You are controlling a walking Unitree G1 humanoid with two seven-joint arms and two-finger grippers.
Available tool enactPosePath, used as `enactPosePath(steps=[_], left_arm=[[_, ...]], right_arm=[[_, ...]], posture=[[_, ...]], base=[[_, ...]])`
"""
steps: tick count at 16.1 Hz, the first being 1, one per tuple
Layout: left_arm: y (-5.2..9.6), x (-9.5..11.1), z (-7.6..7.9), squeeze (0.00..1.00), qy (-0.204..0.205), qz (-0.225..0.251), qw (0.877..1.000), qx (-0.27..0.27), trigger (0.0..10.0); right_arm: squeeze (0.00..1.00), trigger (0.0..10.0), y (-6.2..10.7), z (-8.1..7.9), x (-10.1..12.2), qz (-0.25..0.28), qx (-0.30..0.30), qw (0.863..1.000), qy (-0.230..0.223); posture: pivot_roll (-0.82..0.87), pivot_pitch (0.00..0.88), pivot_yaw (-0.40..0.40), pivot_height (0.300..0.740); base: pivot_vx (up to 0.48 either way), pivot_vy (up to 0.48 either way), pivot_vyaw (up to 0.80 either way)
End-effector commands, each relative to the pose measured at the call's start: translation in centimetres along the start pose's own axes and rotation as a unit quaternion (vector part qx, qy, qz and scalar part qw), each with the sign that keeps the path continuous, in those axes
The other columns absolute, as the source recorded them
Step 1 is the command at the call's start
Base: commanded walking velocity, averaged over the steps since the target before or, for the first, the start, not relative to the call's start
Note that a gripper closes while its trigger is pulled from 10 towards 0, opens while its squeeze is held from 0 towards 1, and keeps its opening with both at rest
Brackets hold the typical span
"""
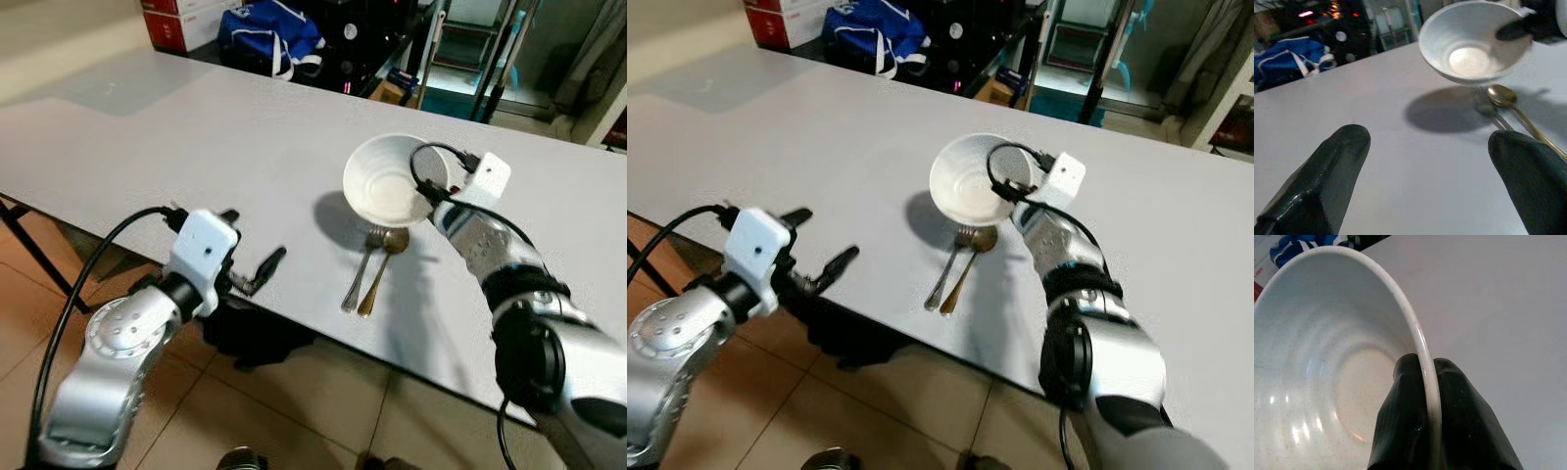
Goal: Setting the table
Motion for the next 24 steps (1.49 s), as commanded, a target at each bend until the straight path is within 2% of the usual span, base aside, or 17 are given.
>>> enactPosePath(steps=[1, 3, 5, 6, 8, 9, 10, 12, 13, 15, 17, 20, 24], left_arm=[[0.1, 0.4, -0.1, 0.0, -0.009, 0.005, 1.0, 0.002, 10.0], [-0.3, 0.7, -1.1, 0.0, -0.016, 0.005, 0.999, 0.044, 10.0], [-0.9, 1.3, -2.2, 0.0, -0.023, 0.005, 0.995, 0.093, 10.0], [-0.9, 1.3, -2.3, 0.0, -0.024, 0.003, 0.995, 0.099, 10.0], [-1.2, 1.6, -3.1, 0.0, -0.037, 0.003, 0.991, 0.13, 10.0], [-1.2, 2.5, -3.8, 0.0, -0.026, 0.02, 0.987, 0.154, 10.0], [-1.1, 2.9, -4.1, 0.0, -0.024, 0.027, 0.986, 0.163, 10.0], [-1.3, 3.0, -4.4, 0.0, -0.035, 0.021, 0.984, 0.171, 10.0], [-1.5, 3.1, -5.2, 0.0, -0.035, 0.021, 0.981, 0.191, 10.0], [-1.7, 3.4, -5.7, 0.0, -0.029, 0.026, 0.978, 0.204, 10.0], [-2.0, 4.3, -5.1, 0.0, -0.022, 0.047, 0.981, 0.189, 10.0], [-1.8, 4.1, -5.2, 0.0, -0.022, 0.042, 0.979, 0.197, 10.0], [-1.4, 4.0, -5.4, 0.0, -0.023, 0.04, 0.978, 0.202, 10.0]], right_arm=[[0.0, 10.0, 0.1, -0.9, 2.6, 0.041, 0.004, 0.999, -0.003], [0.0, 10.0, 0.1, -1.4, 3.4, 0.062, 0.01, 0.998, 0.009], [0.0, 10.0, 0.5, -3.2, 5.0, 0.111, 0.058, 0.991, 0.042], [0.0, 10.0, 0.6, -3.5, 5.2, 0.115, 0.065, 0.99, 0.043], [0.0, 10.0, 1.3, -4.9, 6.1, 0.146, 0.104, 0.982, 0.065], [0.0, 10.0, 2.8, -6.4, 6.5, 0.175, 0.146, 0.967, 0.117], [0.0, 10.0, 4.4, -6.7, 6.4, 0.194, 0.16, 0.959, 0.128], [0.0, 10.0, 7.7, -6.4, 6.4, 0.223, 0.173, 0.956, 0.074], [0.0, 10.0, 8.9, -6.2, 6.3, 0.238, 0.176, 0.953, 0.065], [0.0, 10.0, 9.3, -5.8, 5.8, 0.239, 0.168, 0.954, 0.065], [0.0, 10.0, 9.2, -5.3, 4.3, 0.203, 0.152, 0.965, 0.068], [0.0, 10.0, 8.8, -5.9, 3.2, 0.173, 0.151, 0.971, 0.072], [0.0, 10.0, 8.1, -6.5, 2.5, 0.149, 0.149, 0.974, 0.077]], posture=[[0.09, 0.024, -0.01, 0.74], [0.09, 0.022, -0.019, 0.74], [0.09, 0.024, -0.024, 0.74], [0.09, 0.024, -0.024, 0.74], [0.08, 0.031, -0.019, 0.74], [0.07, 0.038, -0.012, 0.74], [0.06, 0.042, -0.005, 0.74], [0.05, 0.048, 0.013, 0.74], [0.04, 0.048, 0.016, 0.74], [0.04, 0.048, 0.023, 0.74], [0.05, 0.046, 0.015, 0.74], [0.06, 0.045, 0.001, 0.74], [0.06, 0.041, -0.003, 0.74]], base=[[0.0, 0.0, 0.0], [0.0, 0.0, 0.0], [0.0, 0.0, 0.0], [0.0, 0.0, 0.0], [0.0, 0.0, 0.0], [0.0, 0.0, 0.0], [0.0, 0.0, 0.0], [0.0, 0.0, 0.0], [0.0, 0.0, 0.0], [0.0, 0.0, 0.0], [0.176, 0.0, 0.0], [0.405, 0.0, -0.68], [0.416, 0.0, 0.0]])
Point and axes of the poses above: a point about 5 cm out from each wrist's last joint towards the gripper, its own y axis pointing back from the gripper into the wrist, its own x axis along the axis of the wrist's last joint, z = x × y, the point moved 6 cm from there along -y, pointing out of the wrist towards the gripper, and after that the axes turned 14 degrees about -y, right-handed, at the moved point
